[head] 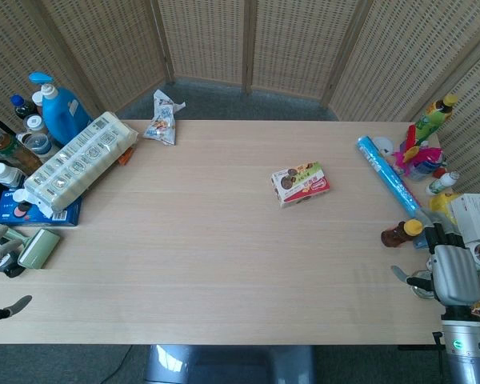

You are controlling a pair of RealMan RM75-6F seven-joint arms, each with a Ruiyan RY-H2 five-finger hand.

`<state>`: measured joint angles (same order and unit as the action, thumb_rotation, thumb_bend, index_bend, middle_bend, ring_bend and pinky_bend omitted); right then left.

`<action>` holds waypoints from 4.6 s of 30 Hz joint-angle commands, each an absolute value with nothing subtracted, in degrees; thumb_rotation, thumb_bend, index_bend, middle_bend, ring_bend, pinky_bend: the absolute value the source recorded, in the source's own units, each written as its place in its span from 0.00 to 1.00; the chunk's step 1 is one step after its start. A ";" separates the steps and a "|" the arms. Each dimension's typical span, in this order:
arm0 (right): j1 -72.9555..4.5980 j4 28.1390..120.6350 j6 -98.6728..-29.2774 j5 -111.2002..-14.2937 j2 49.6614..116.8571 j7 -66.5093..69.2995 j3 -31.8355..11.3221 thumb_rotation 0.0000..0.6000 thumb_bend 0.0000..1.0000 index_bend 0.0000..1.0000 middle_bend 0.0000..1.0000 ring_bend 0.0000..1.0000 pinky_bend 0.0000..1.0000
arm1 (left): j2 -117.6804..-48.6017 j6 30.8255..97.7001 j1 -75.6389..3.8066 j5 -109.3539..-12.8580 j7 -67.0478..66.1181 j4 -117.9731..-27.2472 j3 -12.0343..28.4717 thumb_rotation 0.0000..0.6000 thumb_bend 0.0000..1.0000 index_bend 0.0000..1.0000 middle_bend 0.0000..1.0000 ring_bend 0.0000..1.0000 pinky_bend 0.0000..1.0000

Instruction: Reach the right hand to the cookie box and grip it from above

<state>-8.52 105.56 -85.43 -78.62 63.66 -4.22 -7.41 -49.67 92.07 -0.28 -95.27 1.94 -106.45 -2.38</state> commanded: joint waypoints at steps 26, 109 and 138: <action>-36.65 80.17 -50.19 -60.68 78.16 -15.09 -17.51 1.00 0.00 0.00 0.00 0.00 0.00 | -50.35 88.33 -2.01 -91.12 3.38 -106.15 -0.56 1.00 0.00 0.19 0.00 0.00 0.00; -54.77 96.98 -49.09 -40.74 71.71 -42.49 0.59 1.00 0.00 0.00 0.00 0.00 0.00 | -51.95 83.40 -4.09 -87.34 2.07 -105.14 0.07 1.00 0.00 0.19 0.00 0.00 0.00; -61.50 80.16 -44.34 -26.82 84.71 -44.39 0.13 1.00 0.00 0.00 0.00 0.00 0.00 | -52.26 82.67 -4.41 -86.59 1.67 -104.92 0.14 1.00 0.00 0.19 0.00 0.00 0.00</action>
<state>-61.35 80.48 -44.58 -27.11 84.42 -44.40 -0.04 -52.27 82.67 -4.41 -86.59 1.67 -104.92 0.13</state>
